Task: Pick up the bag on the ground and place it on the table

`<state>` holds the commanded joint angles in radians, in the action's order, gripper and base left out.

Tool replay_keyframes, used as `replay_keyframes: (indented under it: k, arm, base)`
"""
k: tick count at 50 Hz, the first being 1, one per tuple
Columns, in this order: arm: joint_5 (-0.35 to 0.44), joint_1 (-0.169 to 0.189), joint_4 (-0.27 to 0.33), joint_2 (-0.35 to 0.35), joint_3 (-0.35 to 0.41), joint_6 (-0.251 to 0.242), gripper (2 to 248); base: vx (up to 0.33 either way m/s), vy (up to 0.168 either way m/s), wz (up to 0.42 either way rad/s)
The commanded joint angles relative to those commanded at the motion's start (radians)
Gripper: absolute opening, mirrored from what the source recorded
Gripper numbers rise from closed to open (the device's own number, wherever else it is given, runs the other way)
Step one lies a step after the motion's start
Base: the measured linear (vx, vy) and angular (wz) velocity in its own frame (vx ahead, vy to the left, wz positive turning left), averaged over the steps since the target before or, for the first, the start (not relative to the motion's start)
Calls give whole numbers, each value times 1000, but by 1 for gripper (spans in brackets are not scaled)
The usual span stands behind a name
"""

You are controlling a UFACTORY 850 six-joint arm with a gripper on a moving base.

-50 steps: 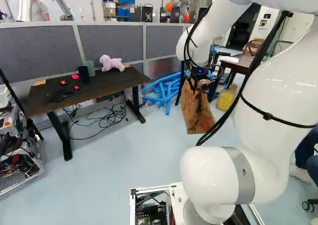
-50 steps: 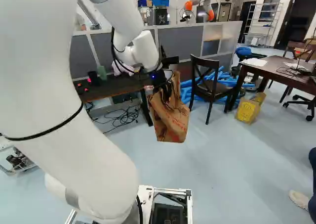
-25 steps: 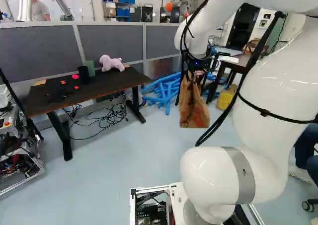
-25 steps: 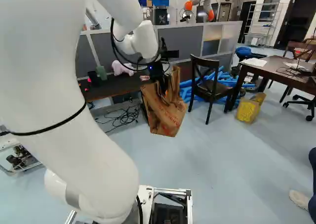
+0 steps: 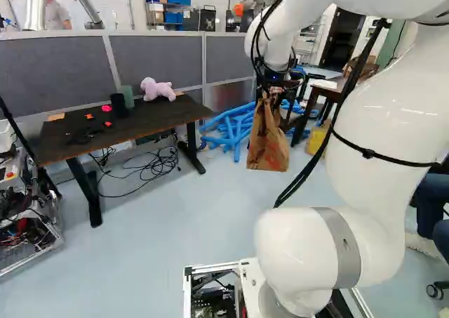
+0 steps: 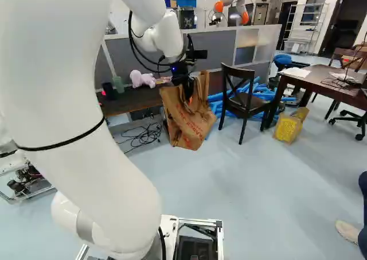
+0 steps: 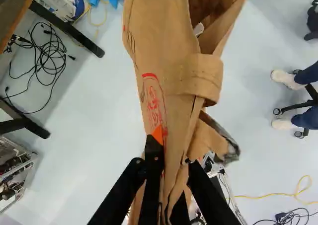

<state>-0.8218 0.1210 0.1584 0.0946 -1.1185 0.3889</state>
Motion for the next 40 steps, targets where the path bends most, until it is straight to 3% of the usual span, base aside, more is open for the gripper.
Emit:
replay_keyframes:
  k: [28, 40]
  arm:
    - [-222, -32, -5, 30, -125, 0, 21]
    - [-280, -49, -5, 40, -177, 0, 21]
  base:
    - [0, 0, 0]
    - [0, 0, 0]
